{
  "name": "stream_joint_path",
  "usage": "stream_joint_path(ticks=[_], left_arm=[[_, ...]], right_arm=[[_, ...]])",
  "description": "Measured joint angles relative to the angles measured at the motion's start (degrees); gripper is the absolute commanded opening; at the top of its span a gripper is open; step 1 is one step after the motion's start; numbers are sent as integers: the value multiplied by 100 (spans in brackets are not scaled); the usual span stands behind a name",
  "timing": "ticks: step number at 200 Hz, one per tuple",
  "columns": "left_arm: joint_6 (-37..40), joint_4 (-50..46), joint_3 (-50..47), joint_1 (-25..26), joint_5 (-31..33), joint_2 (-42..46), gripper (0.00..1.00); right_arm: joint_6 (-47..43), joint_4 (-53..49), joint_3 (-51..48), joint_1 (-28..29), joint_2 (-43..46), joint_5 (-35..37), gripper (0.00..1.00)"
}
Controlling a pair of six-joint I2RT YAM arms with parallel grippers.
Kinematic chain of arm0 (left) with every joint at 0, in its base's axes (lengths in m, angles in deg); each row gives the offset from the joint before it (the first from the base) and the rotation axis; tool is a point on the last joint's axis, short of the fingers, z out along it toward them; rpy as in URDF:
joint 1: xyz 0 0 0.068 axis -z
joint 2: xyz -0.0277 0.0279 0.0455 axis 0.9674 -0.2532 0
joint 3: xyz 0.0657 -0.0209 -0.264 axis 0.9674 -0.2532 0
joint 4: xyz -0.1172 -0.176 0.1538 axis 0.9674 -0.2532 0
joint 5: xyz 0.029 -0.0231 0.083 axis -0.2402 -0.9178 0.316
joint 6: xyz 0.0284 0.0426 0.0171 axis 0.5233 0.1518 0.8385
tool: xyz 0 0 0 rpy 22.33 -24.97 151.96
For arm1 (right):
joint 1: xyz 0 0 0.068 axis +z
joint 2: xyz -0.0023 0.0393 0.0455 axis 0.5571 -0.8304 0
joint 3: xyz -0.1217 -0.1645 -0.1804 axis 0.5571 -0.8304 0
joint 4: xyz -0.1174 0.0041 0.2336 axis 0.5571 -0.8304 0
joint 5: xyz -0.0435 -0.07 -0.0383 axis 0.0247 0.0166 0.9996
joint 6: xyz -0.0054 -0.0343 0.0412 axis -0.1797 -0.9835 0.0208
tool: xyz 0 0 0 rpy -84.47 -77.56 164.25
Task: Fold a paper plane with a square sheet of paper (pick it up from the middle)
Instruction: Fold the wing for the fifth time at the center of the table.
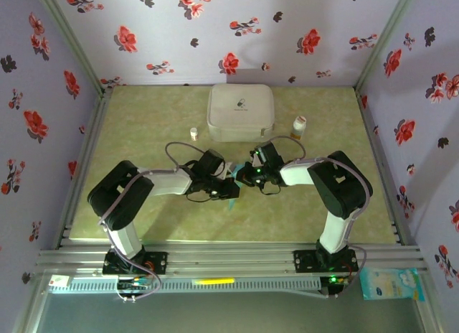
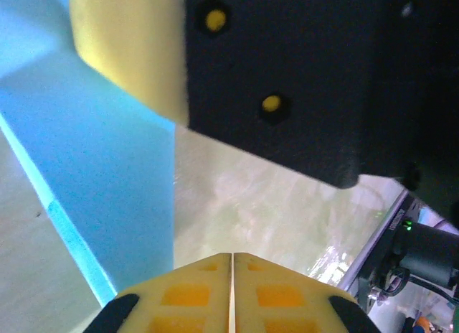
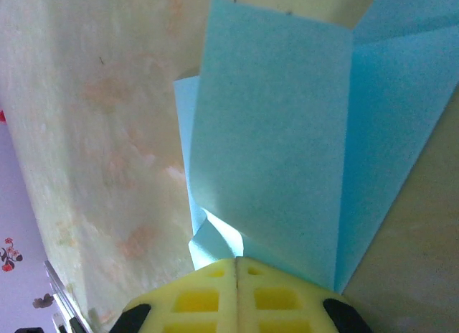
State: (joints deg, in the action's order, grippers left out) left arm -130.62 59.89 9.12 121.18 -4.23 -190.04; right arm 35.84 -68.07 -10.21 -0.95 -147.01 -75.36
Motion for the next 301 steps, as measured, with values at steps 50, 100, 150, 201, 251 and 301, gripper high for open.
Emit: stream_joint_path(ticks=[50,100,150,201,251,301], left_arm=[[157,-219,-2,66,144,-52,8],[284,-341,-107,203,361,-46,9],[282,-245,-385,258,431,173,9],[280,-105,-745,275,474,450,8],[278,-103,-1036,315,479,713,7],[278,-304,-1202,387,483,960,4]], right_arm=[[0,-20,11,0,-4,0,5],[0,-39,22,0,-7,0,5],[0,-42,26,0,-15,0,5],[0,-39,37,4,-26,-4,5],[0,-63,55,4,-31,-2,5],[0,-74,59,4,-33,-2,5]])
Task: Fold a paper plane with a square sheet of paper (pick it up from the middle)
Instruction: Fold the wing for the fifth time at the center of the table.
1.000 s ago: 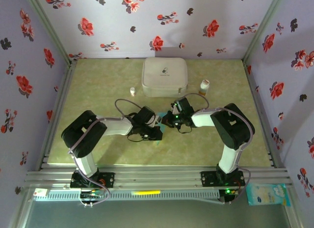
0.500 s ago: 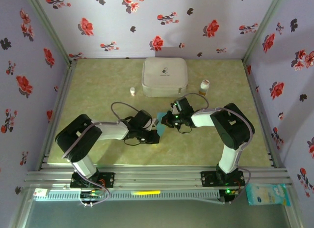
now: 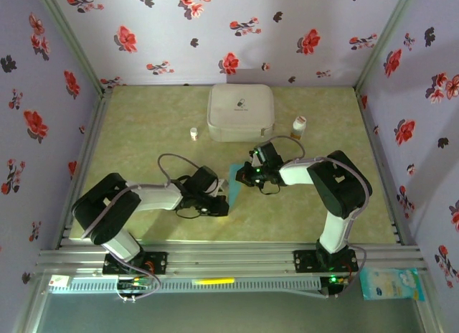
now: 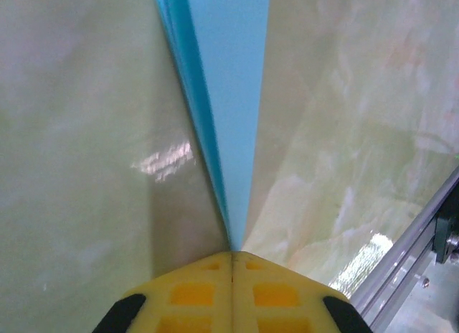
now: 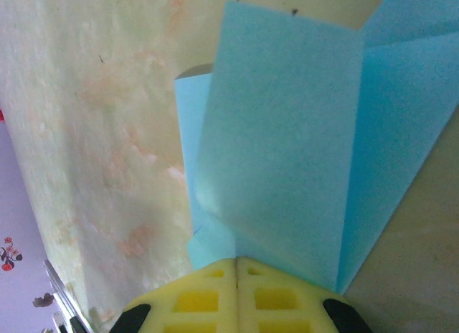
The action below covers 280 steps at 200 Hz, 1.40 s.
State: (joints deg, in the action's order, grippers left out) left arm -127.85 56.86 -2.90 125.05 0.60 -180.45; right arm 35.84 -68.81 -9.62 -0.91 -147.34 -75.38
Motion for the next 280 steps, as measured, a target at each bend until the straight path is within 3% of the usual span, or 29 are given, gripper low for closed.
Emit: stream_joint_path(ticks=[33,64,112,194,280], left_arm=[[-4,-157,-216,-35,-31,649,3],[-46,4,-144,-387,-232,977,4],[-136,284,772,-566,-398,26,4],[-190,494,1252,-612,-133,-931,5],[-83,804,938,-619,114,-1123,1]], right_arm=[[11,26,0,0,-4,-15,5],[46,81,0,0,-24,-20,5],[63,90,0,2,-26,-20,5],[66,90,0,4,-26,-20,6],[90,-46,83,22,-4,13,13]])
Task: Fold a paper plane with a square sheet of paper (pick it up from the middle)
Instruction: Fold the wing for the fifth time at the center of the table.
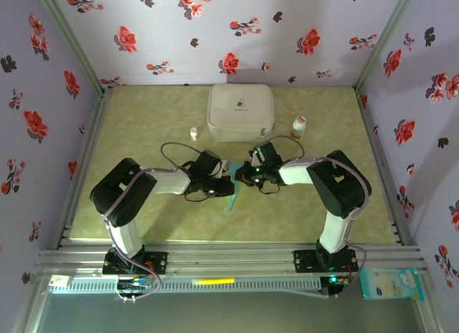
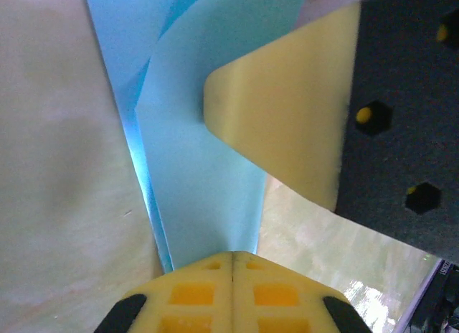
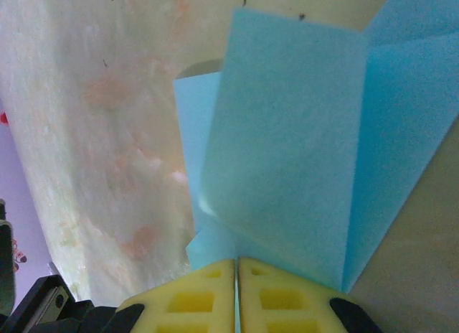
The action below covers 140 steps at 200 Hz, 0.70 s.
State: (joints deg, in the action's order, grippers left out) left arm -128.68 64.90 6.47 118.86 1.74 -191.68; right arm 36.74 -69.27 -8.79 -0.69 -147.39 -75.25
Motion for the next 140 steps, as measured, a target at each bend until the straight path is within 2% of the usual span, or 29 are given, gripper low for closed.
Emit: stream_joint_path(ticks=[48,70,91,114,140], left_arm=[[133,581,-518,0,-92,205,0],[271,833,-743,0,-144,304,0],[404,981,-898,0,-197,378,0],[544,994,-988,0,-251,446,0],[654,981,-1021,-4,-297,470,0]], right_arm=[[-101,-981,96,20,662,560,18],[-214,-1351,90,20,1355,883,16],[-232,-1217,-48,22,1825,909,10],[-173,-1019,-286,107,1862,876,8],[-177,-1082,-278,505,1639,1023,7]])
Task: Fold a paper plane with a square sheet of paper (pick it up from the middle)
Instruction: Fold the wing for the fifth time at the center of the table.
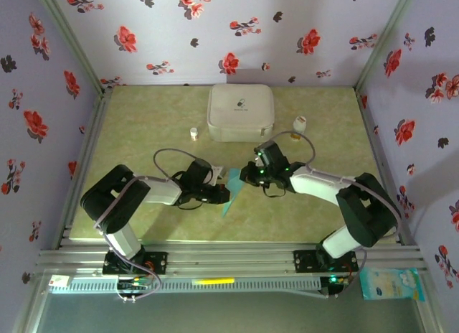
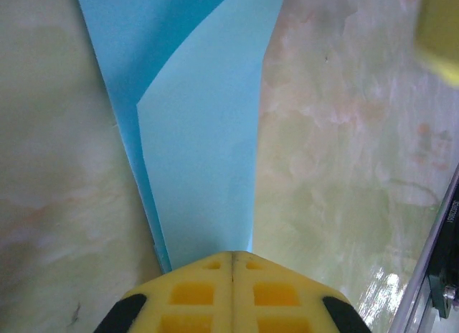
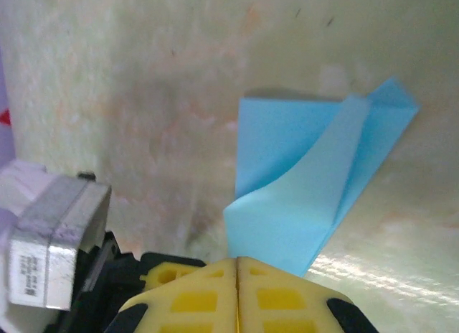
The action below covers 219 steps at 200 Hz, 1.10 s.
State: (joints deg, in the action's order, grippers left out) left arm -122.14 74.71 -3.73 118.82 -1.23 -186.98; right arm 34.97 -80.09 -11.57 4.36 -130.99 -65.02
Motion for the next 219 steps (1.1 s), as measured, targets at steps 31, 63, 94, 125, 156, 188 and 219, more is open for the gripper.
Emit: stream_joint_path(ticks=[31,63,94,125,156,188,219], left_arm=[[39,-4,-4,0,-11,2,0],[52,-22,2,-7,-28,2,0],[50,-26,2,-4,-31,2,0],[52,-26,2,-4,-33,2,0],[52,-28,2,-4,-37,2,0],[52,-28,2,-7,-37,0,0],[52,-24,2,-7,-44,-4,0]], right_arm=[[0,-59,188,236,-339,114,6],[-11,-127,632,330,-876,243,6],[-2,-85,673,348,-1143,262,6],[4,-33,671,345,-1303,286,6],[55,229,494,297,-1329,275,6],[175,629,286,157,-1329,39,6],[267,852,168,-52,-1329,-122,7]])
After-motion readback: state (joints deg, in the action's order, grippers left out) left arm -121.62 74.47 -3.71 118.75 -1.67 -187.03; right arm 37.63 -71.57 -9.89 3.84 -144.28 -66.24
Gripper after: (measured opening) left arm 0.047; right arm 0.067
